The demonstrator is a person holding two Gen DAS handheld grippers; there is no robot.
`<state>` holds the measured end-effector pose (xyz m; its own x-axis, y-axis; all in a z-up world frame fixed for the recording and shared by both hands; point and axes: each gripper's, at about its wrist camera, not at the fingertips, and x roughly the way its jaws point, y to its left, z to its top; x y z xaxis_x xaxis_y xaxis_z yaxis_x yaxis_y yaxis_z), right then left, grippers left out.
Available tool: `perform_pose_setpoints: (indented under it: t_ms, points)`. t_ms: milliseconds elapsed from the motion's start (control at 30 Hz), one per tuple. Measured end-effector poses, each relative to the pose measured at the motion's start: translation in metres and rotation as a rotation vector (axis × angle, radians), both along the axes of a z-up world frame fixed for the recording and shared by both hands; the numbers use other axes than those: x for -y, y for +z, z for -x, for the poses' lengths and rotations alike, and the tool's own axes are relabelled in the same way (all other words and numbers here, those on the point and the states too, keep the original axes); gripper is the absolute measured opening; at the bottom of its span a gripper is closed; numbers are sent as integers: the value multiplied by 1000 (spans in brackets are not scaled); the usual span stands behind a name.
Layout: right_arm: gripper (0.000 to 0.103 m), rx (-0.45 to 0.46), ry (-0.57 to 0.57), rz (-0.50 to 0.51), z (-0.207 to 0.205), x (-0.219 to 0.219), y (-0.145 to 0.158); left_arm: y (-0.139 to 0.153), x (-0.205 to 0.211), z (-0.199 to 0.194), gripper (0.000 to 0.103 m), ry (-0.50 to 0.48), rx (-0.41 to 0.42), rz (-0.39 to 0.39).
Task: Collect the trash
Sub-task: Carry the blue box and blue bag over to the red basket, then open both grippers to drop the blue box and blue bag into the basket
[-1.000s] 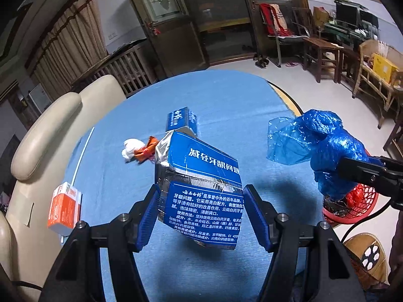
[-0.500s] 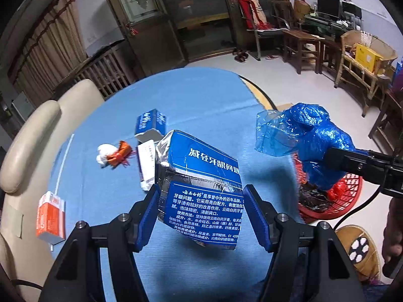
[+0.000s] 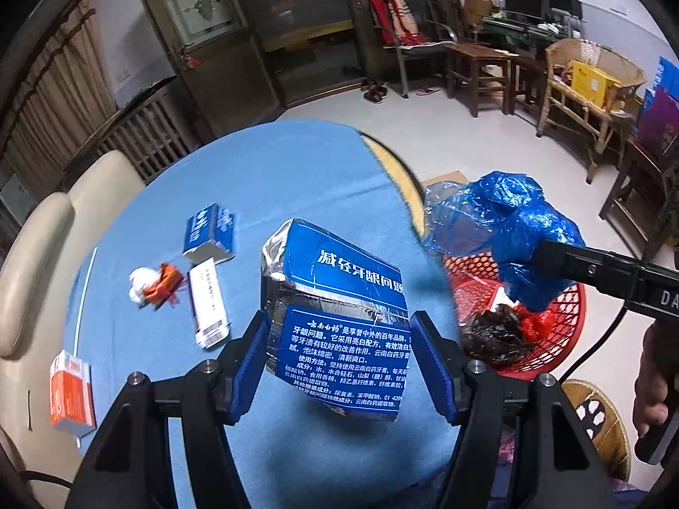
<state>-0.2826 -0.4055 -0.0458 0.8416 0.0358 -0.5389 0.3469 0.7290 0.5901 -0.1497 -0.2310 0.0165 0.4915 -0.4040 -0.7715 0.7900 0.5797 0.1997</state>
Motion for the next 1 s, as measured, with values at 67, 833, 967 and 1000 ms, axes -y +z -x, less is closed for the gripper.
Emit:
perform_pose_setpoints:
  t_ms: [67, 833, 967, 1000]
  points:
    - [62, 1, -22, 3, 5, 6, 1, 2, 6, 3, 67, -20, -4, 9]
    - [62, -66, -300, -82, 57, 82, -20, -20, 74, 38, 68, -235, -129, -12]
    - [62, -95, -325, -127, 63, 90, -35, -26, 83, 39, 68, -245, -147, -28]
    - [62, -100, -328, -137, 63, 91, -37, -29, 85, 39, 67, -246, -152, -35]
